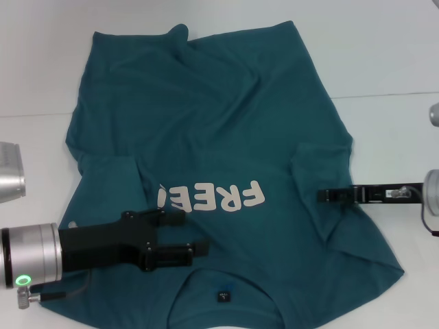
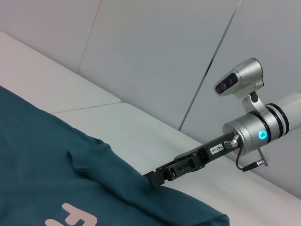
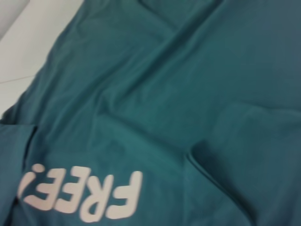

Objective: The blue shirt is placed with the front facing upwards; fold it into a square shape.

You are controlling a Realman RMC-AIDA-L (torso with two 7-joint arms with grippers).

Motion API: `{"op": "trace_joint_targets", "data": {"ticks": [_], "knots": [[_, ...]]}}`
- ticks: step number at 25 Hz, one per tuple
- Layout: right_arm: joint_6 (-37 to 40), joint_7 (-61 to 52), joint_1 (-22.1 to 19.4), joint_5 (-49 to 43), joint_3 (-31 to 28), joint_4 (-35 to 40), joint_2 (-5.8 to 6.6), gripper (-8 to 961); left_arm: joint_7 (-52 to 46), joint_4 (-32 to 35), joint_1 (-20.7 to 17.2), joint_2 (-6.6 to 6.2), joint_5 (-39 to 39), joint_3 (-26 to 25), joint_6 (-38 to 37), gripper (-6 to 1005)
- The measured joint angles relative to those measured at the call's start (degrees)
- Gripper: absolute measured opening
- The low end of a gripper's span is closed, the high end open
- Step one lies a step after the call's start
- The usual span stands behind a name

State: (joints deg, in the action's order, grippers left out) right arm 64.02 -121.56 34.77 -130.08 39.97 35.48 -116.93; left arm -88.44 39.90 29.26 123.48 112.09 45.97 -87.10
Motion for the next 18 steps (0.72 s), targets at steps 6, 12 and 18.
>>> {"op": "trace_joint_targets", "data": {"ticks": [6,12,18], "knots": [[-0.1,0.3,2.1,-0.1,0.6,-0.4,-1.55,727,0.0,0.0,0.0,0.00,0.0,0.0,0.0,887],[0.0,0.2,3.9,0.0,1.9,-0.6,-2.36,728,0.2,0.0,-0.2,0.02,0.0,0.0,0.0,888],[0.4,0.0,3.2,0.3,1.6,-0.1,-2.04,727,0.6,0.0,-0.6,0.09,0.0,-0.1,0.0,887]]}}
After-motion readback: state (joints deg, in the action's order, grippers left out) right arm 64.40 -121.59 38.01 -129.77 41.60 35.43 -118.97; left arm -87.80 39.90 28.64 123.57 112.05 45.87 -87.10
